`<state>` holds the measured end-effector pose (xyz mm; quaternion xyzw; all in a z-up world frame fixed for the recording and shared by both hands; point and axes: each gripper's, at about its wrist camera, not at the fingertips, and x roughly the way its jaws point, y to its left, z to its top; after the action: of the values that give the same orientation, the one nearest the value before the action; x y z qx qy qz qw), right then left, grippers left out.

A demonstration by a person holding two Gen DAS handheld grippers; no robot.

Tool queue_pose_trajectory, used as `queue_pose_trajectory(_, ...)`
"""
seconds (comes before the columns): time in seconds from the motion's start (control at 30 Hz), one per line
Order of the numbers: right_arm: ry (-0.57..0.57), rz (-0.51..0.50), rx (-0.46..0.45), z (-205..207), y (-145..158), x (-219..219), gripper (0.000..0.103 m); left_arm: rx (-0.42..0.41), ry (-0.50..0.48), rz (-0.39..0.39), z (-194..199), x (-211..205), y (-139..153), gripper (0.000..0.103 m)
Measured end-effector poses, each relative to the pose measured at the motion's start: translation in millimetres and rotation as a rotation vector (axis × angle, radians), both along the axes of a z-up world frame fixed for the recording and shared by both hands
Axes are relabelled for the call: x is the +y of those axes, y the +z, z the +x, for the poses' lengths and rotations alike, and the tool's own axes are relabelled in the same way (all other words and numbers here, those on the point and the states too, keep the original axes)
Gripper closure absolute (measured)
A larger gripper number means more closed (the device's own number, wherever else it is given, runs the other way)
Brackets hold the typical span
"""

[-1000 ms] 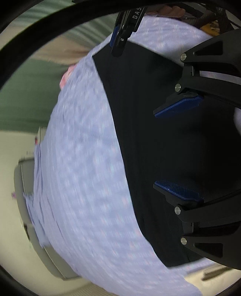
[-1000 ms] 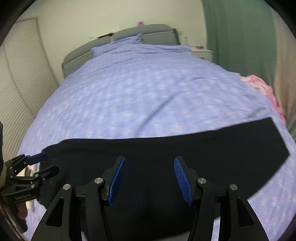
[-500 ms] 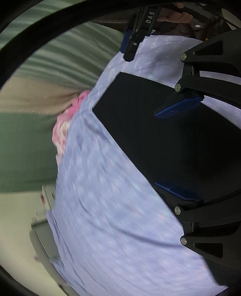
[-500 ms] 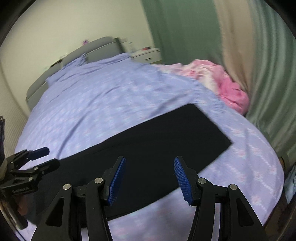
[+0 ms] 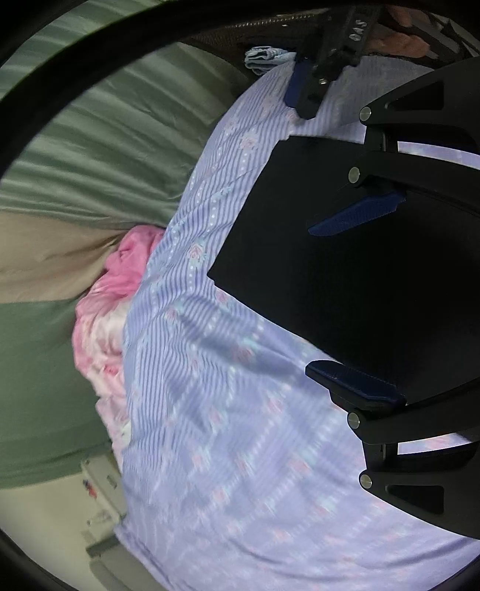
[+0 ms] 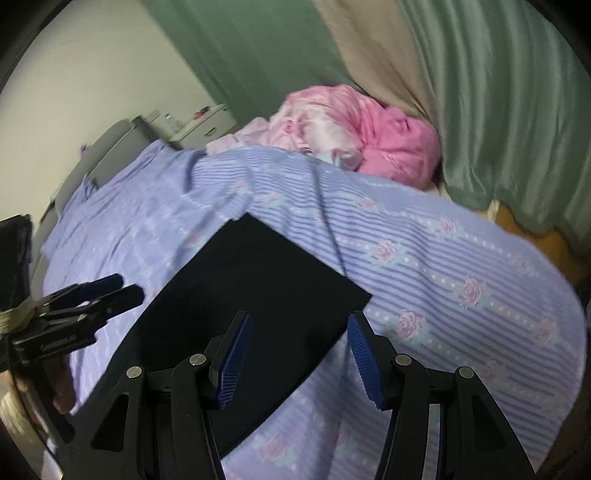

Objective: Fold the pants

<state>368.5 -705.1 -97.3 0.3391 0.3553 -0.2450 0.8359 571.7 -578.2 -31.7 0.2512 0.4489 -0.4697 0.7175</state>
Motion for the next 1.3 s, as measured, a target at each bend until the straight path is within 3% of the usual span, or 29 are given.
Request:
queue_pose_trajectory(0.2,-0.029,0.067,0.009,3,-25,-11,0.052,0.025,-0.018,0.074,23,-50,-27,0.034)
queue_pose_trajectory(0.4,-0.039,0.103,0.018,10,-38,-16,0.053,0.116,-0.037,0.094,33,-67,-42,0.036)
queue_pose_trajectory(0.5,-0.041,0.128,0.02,12,-42,-18,0.057,0.173,-0.041,0.103,37,-73,-51,0.046)
queue_pose_trajectory(0.57,-0.047,0.139,0.02,11,-46,-19,0.057,0.176,-0.031,0.109,37,-78,-56,0.059)
queue_pose_trajectory(0.67,-0.057,0.135,0.034,10,-48,-20,0.069,0.132,-0.029,0.111,36,-79,-55,0.082)
queue_pose_trajectory(0.7,-0.065,0.14,0.036,8,-49,-22,0.075,0.104,-0.024,0.122,37,-80,-54,0.094)
queue_pose_trajectory(0.8,-0.082,0.158,0.031,4,-50,-26,0.085,0.091,-0.038,0.116,38,-79,-49,0.097)
queue_pose_trajectory(0.93,-0.08,0.126,0.036,6,-44,-25,0.09,0.051,-0.057,0.113,33,-86,-43,0.098)
queue_pose_trajectory(1.17,-0.088,0.028,0.048,10,-25,-27,0.095,0.042,-0.06,0.07,32,-102,-35,0.1)
queue_pose_trajectory(1.3,-0.095,0.051,0.044,9,-28,-37,0.095,0.026,-0.07,0.093,31,-114,-42,0.1)
